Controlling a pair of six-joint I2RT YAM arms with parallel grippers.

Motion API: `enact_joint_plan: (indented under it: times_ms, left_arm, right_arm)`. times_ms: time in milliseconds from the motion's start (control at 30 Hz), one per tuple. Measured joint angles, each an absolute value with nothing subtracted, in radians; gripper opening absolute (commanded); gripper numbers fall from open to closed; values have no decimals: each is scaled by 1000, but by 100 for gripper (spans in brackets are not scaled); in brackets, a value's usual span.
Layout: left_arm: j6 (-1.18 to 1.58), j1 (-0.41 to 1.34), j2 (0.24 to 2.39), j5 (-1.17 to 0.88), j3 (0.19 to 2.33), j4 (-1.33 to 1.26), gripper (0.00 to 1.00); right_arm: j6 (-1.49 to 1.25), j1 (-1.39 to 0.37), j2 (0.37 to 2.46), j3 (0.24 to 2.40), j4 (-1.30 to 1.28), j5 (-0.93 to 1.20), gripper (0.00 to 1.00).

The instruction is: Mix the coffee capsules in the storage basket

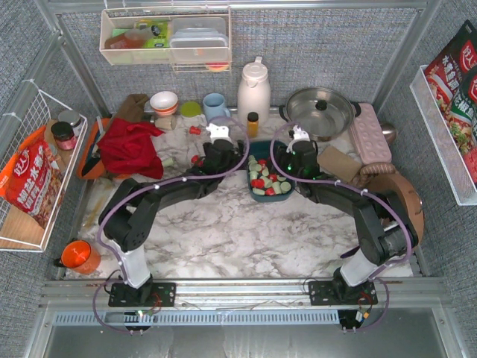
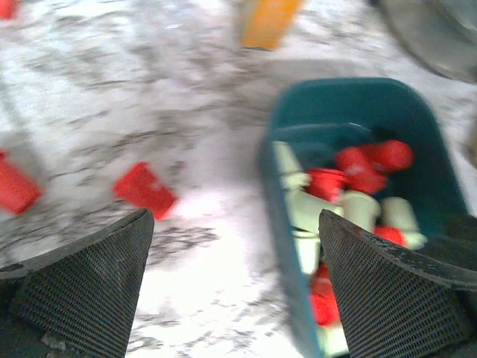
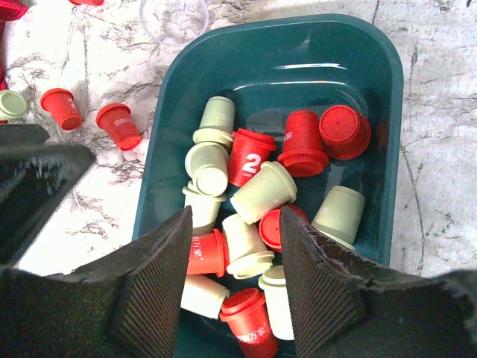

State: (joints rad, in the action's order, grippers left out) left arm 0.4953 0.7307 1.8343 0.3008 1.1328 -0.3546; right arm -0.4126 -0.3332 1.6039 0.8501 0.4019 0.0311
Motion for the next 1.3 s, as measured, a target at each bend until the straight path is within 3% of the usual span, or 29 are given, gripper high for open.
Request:
enact_joint_plan:
  times_ms: [233,433,800,1300]
  left_arm:
    - [617,653,1865,458,1134,-225,99]
    - [672,652,1940,506,1213,-157,73]
    - [788,632,2085,566,1351,-35,63]
    - [799,622,2075,476,1277,-104,33]
  right_arm:
    - [-416,-333,1604,850,402,33,55]
    - [-417,-333,1606,850,402,35,55]
    - [-420,-331,1608,850,401,39,55]
    - [-421,-327,1610,851,400,54,56]
